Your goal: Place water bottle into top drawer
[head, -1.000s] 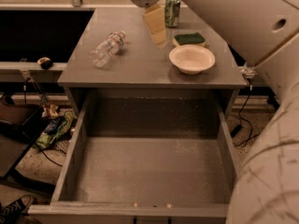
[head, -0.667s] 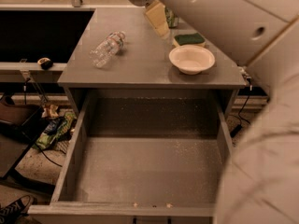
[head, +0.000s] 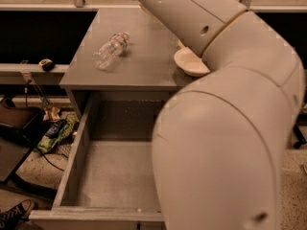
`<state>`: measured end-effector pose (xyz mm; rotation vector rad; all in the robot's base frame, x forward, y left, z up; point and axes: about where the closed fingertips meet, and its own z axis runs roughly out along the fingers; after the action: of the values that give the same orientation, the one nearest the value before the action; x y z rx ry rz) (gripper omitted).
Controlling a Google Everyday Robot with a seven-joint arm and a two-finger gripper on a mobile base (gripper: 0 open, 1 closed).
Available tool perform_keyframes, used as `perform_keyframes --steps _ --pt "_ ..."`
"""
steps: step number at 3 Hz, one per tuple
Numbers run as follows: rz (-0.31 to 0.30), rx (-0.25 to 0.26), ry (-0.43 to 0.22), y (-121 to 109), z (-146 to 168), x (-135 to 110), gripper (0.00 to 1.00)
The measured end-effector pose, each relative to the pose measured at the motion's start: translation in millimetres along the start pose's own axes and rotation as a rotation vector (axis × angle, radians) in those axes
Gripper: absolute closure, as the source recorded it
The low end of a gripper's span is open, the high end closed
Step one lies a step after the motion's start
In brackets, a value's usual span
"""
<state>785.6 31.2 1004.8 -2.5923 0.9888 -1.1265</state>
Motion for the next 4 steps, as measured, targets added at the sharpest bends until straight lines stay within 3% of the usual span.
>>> perform_keyframes --steps 2,4 --pt "-0.176 -0.022 -0.135 -17.6 46.8 -17.0 0.00" --pt "-0.290 -0.094 -0.343 -13.8 72.2 -87.0 0.00"
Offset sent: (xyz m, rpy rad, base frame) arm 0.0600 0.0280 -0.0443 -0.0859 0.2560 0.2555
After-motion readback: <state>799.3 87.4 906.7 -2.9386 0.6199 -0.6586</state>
